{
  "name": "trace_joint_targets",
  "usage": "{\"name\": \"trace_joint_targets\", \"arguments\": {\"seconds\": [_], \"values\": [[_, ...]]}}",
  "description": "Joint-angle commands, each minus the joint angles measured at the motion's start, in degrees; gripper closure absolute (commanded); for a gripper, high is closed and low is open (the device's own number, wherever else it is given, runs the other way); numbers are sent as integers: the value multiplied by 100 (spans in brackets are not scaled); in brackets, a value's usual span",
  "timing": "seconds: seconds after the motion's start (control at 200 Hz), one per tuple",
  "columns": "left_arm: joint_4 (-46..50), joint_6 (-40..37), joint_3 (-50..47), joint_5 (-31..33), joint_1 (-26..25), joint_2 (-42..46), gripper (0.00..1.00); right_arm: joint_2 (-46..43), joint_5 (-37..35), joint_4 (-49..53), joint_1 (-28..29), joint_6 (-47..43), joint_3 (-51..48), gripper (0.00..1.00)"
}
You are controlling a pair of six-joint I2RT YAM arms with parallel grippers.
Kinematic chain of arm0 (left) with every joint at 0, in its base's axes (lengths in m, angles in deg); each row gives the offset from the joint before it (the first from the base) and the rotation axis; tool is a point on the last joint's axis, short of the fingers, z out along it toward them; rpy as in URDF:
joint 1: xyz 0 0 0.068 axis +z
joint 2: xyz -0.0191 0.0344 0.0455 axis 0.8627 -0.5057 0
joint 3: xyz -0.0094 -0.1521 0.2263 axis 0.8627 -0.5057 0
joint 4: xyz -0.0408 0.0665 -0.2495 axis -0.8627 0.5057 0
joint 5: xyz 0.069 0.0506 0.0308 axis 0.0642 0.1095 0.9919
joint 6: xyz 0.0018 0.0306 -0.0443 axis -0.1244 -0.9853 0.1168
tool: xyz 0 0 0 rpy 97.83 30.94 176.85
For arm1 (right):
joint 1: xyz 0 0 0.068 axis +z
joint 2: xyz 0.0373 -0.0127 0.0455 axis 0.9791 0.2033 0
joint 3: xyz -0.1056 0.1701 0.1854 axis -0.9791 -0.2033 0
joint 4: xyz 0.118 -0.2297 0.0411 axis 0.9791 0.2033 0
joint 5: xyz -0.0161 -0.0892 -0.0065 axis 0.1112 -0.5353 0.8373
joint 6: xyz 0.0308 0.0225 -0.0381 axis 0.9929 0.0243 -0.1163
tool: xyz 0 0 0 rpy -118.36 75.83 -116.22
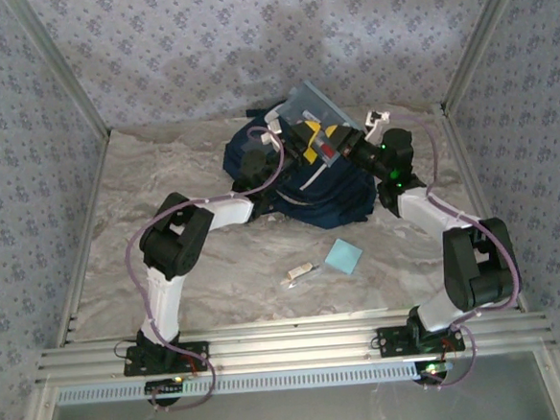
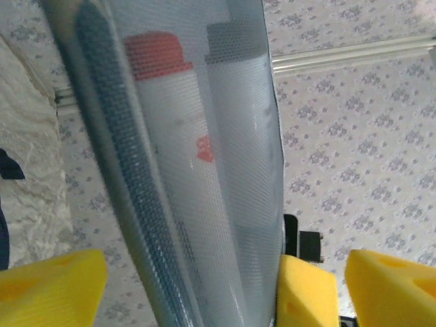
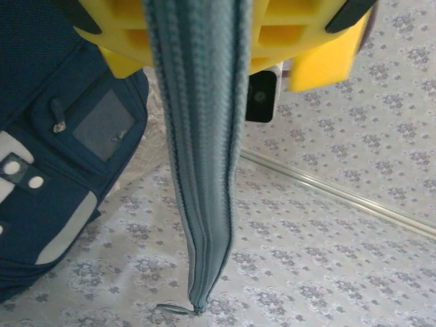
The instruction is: Pack books, pencil case, and school supplies into a backpack
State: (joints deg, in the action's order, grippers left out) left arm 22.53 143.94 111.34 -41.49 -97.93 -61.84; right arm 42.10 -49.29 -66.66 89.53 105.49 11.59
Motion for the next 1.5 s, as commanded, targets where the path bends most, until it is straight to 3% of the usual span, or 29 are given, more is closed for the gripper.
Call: {"name": "trace_joint_targets", "arguments": {"seconds": [0.0,0.095,0.165,0.285,0.475,0.6,0.75,1.014,1.159,1.244,1.404,1.459,1.494], "values": [[309,-402,-262,-255,67,366,1,-212,178,399,-233,-252,178,99],[1354,-1179,-371,-658,157,669,1,-516,282,1076,-477,-608,163,100],[3012,-2204,-130,-1004,184,831,0,-826,219,1846,-696,-1014,182,100],[5294,-4061,411,-956,148,992,1,-1378,8,3176,-1097,-1744,254,100],[8604,-6566,1911,93,-79,757,1,-1997,86,4129,-1853,-2171,131,100],[10091,-7751,2987,983,-333,262,7,-2235,262,4368,-2276,-2272,-29,100],[11104,-8281,4240,1376,-526,-581,18,-2332,437,4377,-2544,-2241,-225,100],[12013,-8684,6084,1816,-815,-1805,19,-2317,593,4328,-2621,-2149,-469,100],[12433,-8723,6818,2261,-922,-2419,25,-2341,672,4300,-2686,-2105,-581,100],[12603,-8759,7042,2639,-947,-2623,35,-2374,708,4335,-2738,-2114,-593,100],[12646,-8809,7006,3040,-961,-2649,76,-2446,760,4389,-2839,-2116,-600,100],[12657,-8800,7006,3159,-966,-2634,99,-2471,774,4386,-2865,-2108,-599,100],[12657,-8782,7007,3233,-971,-2607,100,-2477,779,4380,-2869,-2097,-597,100]]}}
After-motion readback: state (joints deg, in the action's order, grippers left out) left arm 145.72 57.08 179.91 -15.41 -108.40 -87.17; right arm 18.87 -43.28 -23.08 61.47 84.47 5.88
